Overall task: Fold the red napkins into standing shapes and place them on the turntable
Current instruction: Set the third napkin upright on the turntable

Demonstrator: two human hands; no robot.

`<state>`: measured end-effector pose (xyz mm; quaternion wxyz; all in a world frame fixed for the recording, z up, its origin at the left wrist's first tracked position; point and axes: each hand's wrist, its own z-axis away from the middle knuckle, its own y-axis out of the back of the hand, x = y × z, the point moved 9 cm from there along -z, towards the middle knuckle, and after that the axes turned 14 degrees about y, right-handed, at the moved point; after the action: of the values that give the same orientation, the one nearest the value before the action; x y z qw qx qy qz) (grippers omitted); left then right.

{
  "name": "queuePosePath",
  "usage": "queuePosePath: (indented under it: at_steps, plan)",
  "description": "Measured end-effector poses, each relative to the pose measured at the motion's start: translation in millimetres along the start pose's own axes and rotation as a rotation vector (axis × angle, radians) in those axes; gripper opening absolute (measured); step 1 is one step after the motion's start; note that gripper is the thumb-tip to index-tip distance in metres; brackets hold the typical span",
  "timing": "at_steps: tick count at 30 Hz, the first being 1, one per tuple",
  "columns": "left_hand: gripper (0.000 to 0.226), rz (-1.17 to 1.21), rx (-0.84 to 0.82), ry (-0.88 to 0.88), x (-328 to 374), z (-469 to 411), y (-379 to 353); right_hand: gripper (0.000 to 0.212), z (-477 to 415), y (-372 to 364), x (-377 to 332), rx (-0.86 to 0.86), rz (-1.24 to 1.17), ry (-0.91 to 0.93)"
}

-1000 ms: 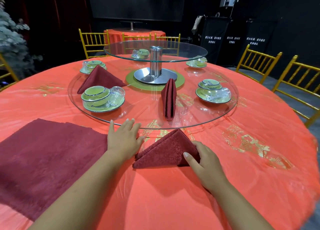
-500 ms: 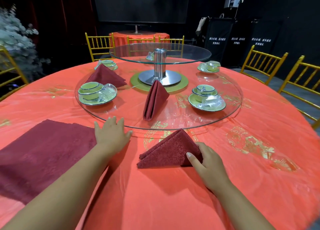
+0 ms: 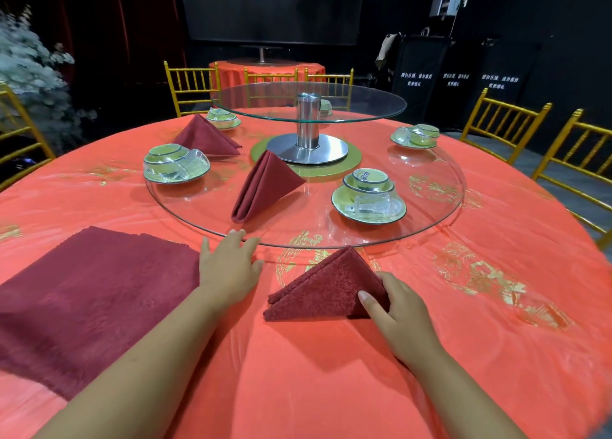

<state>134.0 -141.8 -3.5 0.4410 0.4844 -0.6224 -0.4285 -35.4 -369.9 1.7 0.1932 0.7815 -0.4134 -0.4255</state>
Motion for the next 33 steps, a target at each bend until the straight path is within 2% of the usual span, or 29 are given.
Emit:
queuePosePath:
  at_steps: [9, 11, 14, 19, 23, 30, 33]
  plan:
    - [0.061, -0.046, -0.038, 0.261, -30, -3, 1, 0.013, 1, -2, 3, -0.013, 0.004, -0.008]
    - [0.061, 0.001, -0.008, 0.217, -22, 0, 3, 0.014, 1, -2, 3, -0.012, 0.0, -0.009]
    - [0.056, 0.141, 0.035, 0.035, 7, 8, 8, 0.012, 1, -1, 3, -0.007, 0.004, -0.005]
    - [0.043, 0.405, -0.053, -0.117, 42, 16, 4, 0.018, 0, -1, 3, -0.011, 0.001, -0.011]
    - [0.042, 0.321, -0.087, 0.011, 36, 14, -11, 0.019, 0, 0, 4, -0.009, 0.0, -0.009]
    - [0.05, 0.206, 0.045, 0.22, 15, 15, -8, 0.023, 0, 1, 6, 0.014, -0.021, -0.012]
    - [0.05, 0.275, 0.126, 0.217, 12, 18, 0, 0.018, 0, 1, 4, 0.014, -0.038, -0.006]
